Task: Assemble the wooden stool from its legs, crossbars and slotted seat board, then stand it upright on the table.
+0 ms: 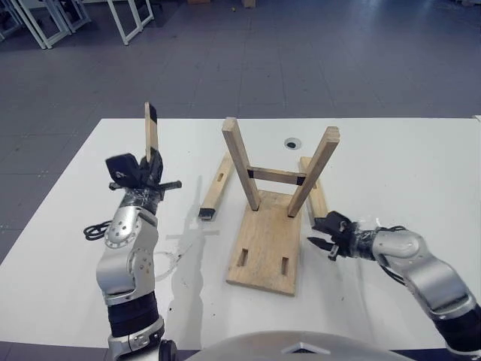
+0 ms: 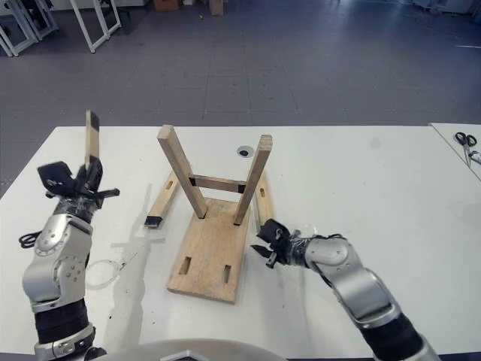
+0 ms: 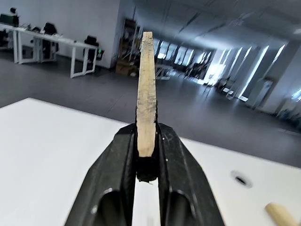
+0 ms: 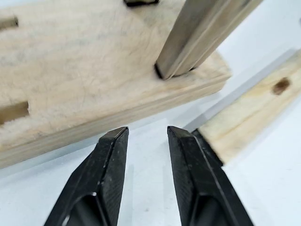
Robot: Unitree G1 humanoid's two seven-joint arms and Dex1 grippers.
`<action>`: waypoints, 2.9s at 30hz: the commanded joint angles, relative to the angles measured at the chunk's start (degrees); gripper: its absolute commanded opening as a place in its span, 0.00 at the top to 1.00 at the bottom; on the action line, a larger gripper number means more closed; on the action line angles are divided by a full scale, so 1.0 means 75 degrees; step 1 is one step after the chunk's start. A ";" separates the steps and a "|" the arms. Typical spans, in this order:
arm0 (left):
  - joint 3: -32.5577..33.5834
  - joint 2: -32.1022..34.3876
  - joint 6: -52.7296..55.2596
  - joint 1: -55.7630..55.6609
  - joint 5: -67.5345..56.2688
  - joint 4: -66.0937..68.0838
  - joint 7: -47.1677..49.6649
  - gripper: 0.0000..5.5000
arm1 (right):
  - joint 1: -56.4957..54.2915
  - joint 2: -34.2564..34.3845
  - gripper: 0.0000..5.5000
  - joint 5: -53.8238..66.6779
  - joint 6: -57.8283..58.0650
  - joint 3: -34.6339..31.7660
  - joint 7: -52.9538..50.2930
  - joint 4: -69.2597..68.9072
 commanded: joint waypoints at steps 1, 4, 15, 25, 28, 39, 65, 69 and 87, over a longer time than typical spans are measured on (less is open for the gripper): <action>0.0755 0.0660 0.0867 0.0515 -0.5164 -0.1509 -0.1015 0.92 | -0.1251 0.0587 0.63 0.3524 0.2544 -0.2524 0.0535 -0.0671; 0.1053 0.1679 0.1337 0.0839 -0.8673 -0.1355 -0.1891 0.92 | -0.2645 0.1635 0.53 0.6161 0.3153 -0.3482 -0.0554 0.0239; -0.0951 0.2284 0.2657 0.0973 -0.9903 -0.0255 -0.3549 0.92 | -0.4401 0.2019 0.49 1.2486 0.1251 -0.2521 -0.4771 0.2032; -0.1827 0.2147 0.2374 0.0849 -0.8861 -0.0377 -0.3517 0.92 | -0.4338 0.2145 0.61 1.3136 0.0187 -0.1485 -0.6035 0.1759; -0.2002 0.2066 0.2260 0.0942 -0.8575 -0.0470 -0.3505 0.92 | -0.4332 0.2233 0.71 1.3113 -0.0065 -0.1338 -0.6243 0.1742; -0.2463 0.1803 0.1956 0.0940 -0.7946 -0.0380 -0.3337 0.80 | -0.4482 0.2486 0.92 1.3090 -0.0735 -0.1257 -0.6848 0.1875; -0.3282 0.0844 0.0024 0.0648 -0.1515 0.1560 -0.1258 0.56 | -0.3886 0.2150 0.92 0.2767 -0.3552 0.0249 -0.6735 0.4256; -0.3149 0.0577 -0.0134 0.0609 -0.1122 0.1705 -0.1227 0.56 | -0.3601 0.2571 0.92 0.2092 -0.3350 0.0195 -0.6592 0.4363; -0.3001 -0.0082 -0.0203 0.0935 -0.0415 0.1712 -0.1298 0.56 | -0.4645 0.2872 0.92 0.1493 -0.2459 -0.1709 -0.6195 0.4103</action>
